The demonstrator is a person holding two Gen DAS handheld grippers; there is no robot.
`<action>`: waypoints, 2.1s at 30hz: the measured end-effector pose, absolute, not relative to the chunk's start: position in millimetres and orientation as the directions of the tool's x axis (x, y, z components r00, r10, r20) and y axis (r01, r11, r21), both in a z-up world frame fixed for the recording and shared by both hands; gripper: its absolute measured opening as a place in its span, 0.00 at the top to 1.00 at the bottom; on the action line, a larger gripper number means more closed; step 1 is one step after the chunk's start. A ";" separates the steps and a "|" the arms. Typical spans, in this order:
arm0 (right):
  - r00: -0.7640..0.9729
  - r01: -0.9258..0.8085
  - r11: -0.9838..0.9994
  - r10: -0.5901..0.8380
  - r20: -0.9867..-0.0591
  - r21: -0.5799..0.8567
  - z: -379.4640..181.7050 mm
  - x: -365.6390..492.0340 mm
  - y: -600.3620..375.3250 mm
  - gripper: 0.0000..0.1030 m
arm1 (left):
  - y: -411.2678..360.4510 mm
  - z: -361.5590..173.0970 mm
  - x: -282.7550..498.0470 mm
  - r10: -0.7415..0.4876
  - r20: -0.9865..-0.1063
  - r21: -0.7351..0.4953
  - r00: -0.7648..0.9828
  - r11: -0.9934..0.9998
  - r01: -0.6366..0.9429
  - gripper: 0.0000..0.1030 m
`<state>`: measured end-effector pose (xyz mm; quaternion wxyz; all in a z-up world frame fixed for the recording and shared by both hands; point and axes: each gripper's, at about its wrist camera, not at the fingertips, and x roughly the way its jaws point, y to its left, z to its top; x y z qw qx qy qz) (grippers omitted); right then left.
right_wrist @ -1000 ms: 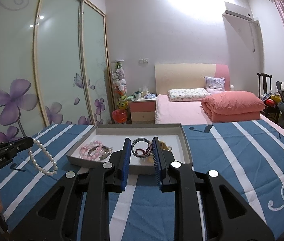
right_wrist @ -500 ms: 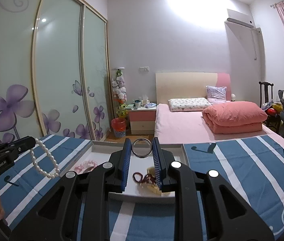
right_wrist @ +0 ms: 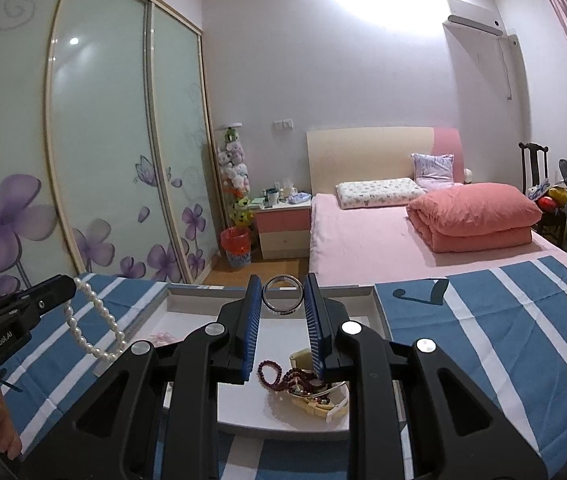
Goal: Organize jewelry
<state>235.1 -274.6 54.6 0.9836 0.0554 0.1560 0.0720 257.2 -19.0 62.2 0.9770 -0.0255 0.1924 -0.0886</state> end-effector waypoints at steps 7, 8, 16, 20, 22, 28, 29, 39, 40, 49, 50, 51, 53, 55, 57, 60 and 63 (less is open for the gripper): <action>0.933 -0.120 0.985 0.155 -0.326 0.124 45.3 253.3 -270.7 0.78 | -26.9 50.6 282.3 -0.190 -0.394 -0.085 0.899 0.982 0.170 0.90; 0.931 -0.121 0.985 0.156 -0.331 0.123 43.1 255.6 -270.4 0.78 | -26.4 48.3 284.6 -0.191 -0.398 -0.084 0.897 0.982 0.171 0.90; 0.907 -0.121 0.984 0.163 -0.388 0.131 23.7 270.3 -269.7 0.78 | -37.0 29.3 304.8 -0.198 -0.437 -0.079 0.877 0.980 0.182 0.90; 0.889 -0.125 0.982 0.173 -0.424 0.140 14.9 276.4 -269.6 0.78 | -40.6 20.1 312.4 -0.200 -0.460 -0.082 0.865 0.980 0.182 0.90; 0.883 -0.126 0.982 0.177 -0.435 0.144 12.7 279.8 -268.9 0.78 | -42.2 17.4 313.9 -0.201 -0.465 -0.082 0.862 0.979 0.185 0.90; 0.864 -0.129 0.979 0.188 -0.466 0.157 4.6 287.2 -268.0 0.78 | -45.5 11.7 319.5 -0.205 -0.479 -0.081 0.854 0.979 0.189 0.90; 0.863 -0.130 0.979 0.189 -0.469 0.156 3.9 288.0 -267.2 0.78 | -45.7 10.6 320.2 -0.204 -0.481 -0.080 0.852 0.979 0.189 0.90; 0.872 -0.127 0.978 0.188 -0.453 0.163 5.1 285.5 -269.2 0.56 | -45.0 7.0 321.0 -0.207 -0.485 -0.088 0.850 0.978 0.188 0.74; 0.871 -0.127 0.978 0.189 -0.453 0.164 5.2 285.7 -269.8 0.56 | -44.7 6.8 321.1 -0.208 -0.485 -0.089 0.850 0.978 0.189 0.73; 0.888 -0.105 0.982 0.164 -0.431 0.156 15.8 274.1 -274.8 0.48 | -34.8 18.4 310.8 -0.206 -0.465 -0.116 0.861 0.978 0.171 0.60; 0.891 -0.105 0.982 0.162 -0.425 0.155 18.7 269.8 -275.4 0.47 | -30.6 22.2 304.8 -0.205 -0.456 -0.121 0.866 0.978 0.168 0.60; 0.892 -0.104 0.983 0.161 -0.422 0.155 21.1 265.8 -276.0 0.45 | -28.3 24.6 300.6 -0.204 -0.451 -0.122 0.869 0.978 0.167 0.58; 0.896 -0.104 0.982 0.161 -0.415 0.156 26.5 254.0 -276.1 0.40 | -21.4 30.7 288.0 -0.199 -0.440 -0.124 0.876 0.979 0.160 0.54; 0.898 -0.109 0.982 0.163 -0.409 0.151 30.7 242.0 -274.0 0.36 | -14.1 35.0 272.7 -0.196 -0.429 -0.129 0.882 0.980 0.155 0.47; 0.899 -0.116 0.982 0.168 -0.405 0.150 34.2 232.2 -272.4 0.29 | -6.4 38.9 257.1 -0.191 -0.418 -0.128 0.888 0.980 0.150 0.42; 0.903 -0.114 0.982 0.166 -0.395 0.150 39.2 212.5 -270.9 0.18 | 3.3 42.3 236.0 -0.180 -0.408 -0.128 0.895 0.982 0.139 0.31; 0.905 -0.122 0.980 0.174 -0.389 0.155 42.9 192.7 -268.6 0.10 | 12.6 43.7 212.1 -0.160 -0.396 -0.129 0.904 0.985 0.118 0.22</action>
